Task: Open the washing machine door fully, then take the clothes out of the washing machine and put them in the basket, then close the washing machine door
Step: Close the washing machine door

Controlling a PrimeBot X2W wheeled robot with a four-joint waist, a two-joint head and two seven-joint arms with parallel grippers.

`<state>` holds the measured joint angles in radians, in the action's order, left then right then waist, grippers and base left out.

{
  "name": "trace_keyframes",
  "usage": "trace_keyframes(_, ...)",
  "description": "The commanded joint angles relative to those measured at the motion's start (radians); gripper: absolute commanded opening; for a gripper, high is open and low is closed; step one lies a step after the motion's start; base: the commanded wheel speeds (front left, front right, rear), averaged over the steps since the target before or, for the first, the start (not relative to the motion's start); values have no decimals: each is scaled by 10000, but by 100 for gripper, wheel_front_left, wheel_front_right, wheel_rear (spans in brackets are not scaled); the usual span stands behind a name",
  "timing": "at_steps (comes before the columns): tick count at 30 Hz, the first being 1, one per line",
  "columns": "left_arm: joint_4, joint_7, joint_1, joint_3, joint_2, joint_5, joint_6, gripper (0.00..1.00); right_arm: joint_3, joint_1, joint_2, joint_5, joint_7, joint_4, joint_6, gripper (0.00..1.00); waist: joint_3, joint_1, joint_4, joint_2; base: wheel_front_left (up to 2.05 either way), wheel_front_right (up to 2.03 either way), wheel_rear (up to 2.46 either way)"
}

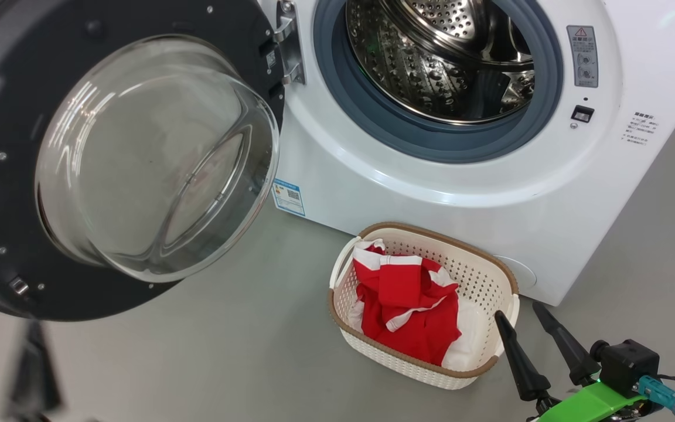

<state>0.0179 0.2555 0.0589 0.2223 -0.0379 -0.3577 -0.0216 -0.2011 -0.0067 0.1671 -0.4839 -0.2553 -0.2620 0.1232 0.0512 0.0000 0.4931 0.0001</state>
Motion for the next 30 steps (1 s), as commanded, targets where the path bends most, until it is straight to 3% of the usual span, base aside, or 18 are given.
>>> trace_keyframes(1, -589, 63, -688, 589, -124, 160, -154, 0, -127, -95, 16, 0, -65, 268, 75, 100, -1, 0, -11, -1, 0, 0, 0)
trace_keyframes(6, -1885, 63, -2262, 2147, -687, 391, -897, 0, 139, 204, -166, 88, -65, 386, 75, 100, 4, 0, -61, -1, 0, 0, 0)
trace_keyframes(13, 494, 63, -5247, 3549, -2697, -1537, -1083, 0, 407, 308, -321, 224, -65, 552, 75, 100, 224, 0, -243, -1, 0, 0, 0)
trace_keyframes(17, 2735, -137, -6561, 3630, -3901, -2741, -1087, 0, 451, 270, -364, 277, -65, 577, 75, 100, 366, 0, -416, -1, 0, 0, 0)
trace_keyframes(22, 5616, -1700, -7797, 3322, -5167, -4131, -1089, 0, 460, 225, -389, 315, -65, 596, 75, 100, 497, 0, -590, -1, 0, 0, 0)
trace_keyframes(25, 7019, -3125, -8323, 2877, -5582, -4731, -1089, 0, 529, 299, -414, 327, -65, 615, 75, 100, 553, 0, -583, -1, 0, 0, 0)
trace_keyframes(30, 8232, -4547, -8930, 2399, -6015, -5302, -1090, 0, 538, 307, -399, 364, -65, 639, 75, 100, 687, 0, -598, -1, 0, 0, 0)
